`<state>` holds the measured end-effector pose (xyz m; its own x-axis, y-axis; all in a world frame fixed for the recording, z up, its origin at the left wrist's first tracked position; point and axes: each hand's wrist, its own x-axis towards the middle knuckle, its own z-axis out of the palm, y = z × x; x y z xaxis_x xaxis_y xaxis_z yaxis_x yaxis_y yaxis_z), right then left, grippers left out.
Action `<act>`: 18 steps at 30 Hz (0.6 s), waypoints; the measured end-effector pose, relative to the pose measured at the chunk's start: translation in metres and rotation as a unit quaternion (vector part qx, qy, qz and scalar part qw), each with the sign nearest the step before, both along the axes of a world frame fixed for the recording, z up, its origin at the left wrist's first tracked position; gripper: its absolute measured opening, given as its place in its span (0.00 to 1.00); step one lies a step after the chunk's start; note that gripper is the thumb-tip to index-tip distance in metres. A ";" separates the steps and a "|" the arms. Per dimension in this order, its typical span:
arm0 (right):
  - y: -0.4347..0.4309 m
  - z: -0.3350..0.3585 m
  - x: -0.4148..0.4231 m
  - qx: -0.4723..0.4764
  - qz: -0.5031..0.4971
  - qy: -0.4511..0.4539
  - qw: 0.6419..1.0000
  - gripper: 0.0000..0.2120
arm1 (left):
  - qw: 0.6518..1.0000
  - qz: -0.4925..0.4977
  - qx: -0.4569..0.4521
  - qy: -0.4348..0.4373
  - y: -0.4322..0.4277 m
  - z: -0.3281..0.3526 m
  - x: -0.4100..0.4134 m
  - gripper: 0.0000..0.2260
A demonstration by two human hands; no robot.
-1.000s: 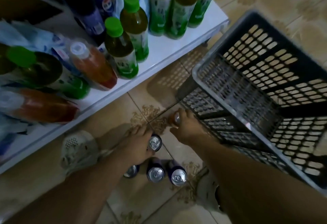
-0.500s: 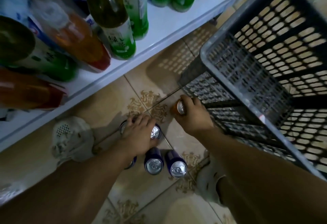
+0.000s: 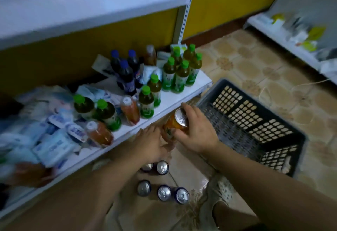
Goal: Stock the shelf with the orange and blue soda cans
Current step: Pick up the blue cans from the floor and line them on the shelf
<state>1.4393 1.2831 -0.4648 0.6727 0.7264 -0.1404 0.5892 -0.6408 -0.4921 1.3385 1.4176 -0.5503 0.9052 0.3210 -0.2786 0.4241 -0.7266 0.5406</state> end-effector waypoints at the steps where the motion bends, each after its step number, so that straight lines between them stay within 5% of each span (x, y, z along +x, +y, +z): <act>1: 0.005 0.023 -0.005 0.012 0.013 -0.013 1.000 0.44 | 0.999 0.008 -0.020 -0.027 0.005 0.022 -0.006 0.35; 8: 0.047 0.176 -0.068 0.142 0.057 -0.068 0.986 0.40 | 0.954 0.114 -0.199 -0.192 0.030 0.176 -0.080 0.29; 12: 0.080 0.251 -0.114 0.210 0.105 -0.084 0.969 0.35 | 0.932 0.151 -0.154 -0.291 0.053 0.250 -0.134 0.27; 18: 0.146 0.318 -0.183 0.236 0.176 -0.112 0.949 0.38 | 0.920 0.189 -0.112 -0.325 0.097 0.320 -0.217 0.27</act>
<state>1.2558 1.4296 -0.1473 0.3507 0.8583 0.3747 0.8498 -0.1236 -0.5123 1.1215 1.5144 -0.2303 0.7396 0.6470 0.1854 0.1570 -0.4337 0.8873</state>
